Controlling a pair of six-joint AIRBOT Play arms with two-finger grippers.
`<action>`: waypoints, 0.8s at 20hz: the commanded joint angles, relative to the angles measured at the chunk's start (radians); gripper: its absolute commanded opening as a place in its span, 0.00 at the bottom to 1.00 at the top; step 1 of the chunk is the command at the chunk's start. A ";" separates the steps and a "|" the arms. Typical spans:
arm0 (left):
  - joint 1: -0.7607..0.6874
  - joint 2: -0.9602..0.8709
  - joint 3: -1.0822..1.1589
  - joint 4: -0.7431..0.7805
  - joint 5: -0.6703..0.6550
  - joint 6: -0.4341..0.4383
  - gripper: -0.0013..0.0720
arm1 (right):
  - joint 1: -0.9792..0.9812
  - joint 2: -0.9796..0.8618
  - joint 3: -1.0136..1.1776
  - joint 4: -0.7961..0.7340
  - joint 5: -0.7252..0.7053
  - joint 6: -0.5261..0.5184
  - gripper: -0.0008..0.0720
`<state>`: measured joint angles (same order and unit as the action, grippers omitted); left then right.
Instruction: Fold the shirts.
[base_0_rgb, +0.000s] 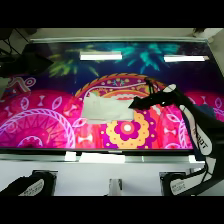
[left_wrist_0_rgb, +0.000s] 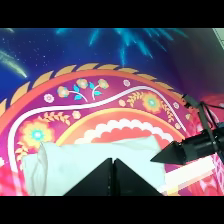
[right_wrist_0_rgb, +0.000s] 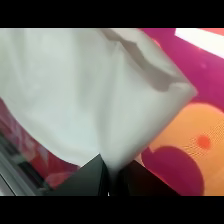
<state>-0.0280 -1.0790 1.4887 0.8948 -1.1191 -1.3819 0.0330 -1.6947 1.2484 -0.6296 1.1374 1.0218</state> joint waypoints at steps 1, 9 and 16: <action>0.001 0.000 0.000 0.001 -0.001 0.002 0.06 | -0.135 0.053 0.142 -0.009 0.121 -0.042 0.03; 0.001 0.000 0.000 0.000 -0.001 0.002 0.06 | -0.679 0.283 0.280 -0.184 0.325 0.069 0.04; 0.001 0.001 0.000 0.000 -0.001 0.010 0.06 | -0.996 0.390 0.280 -0.181 0.371 0.079 0.04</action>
<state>-0.0280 -1.0790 1.4887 0.8948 -1.1206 -1.3796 -0.8413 -1.3476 1.5246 -0.8097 1.4818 1.0962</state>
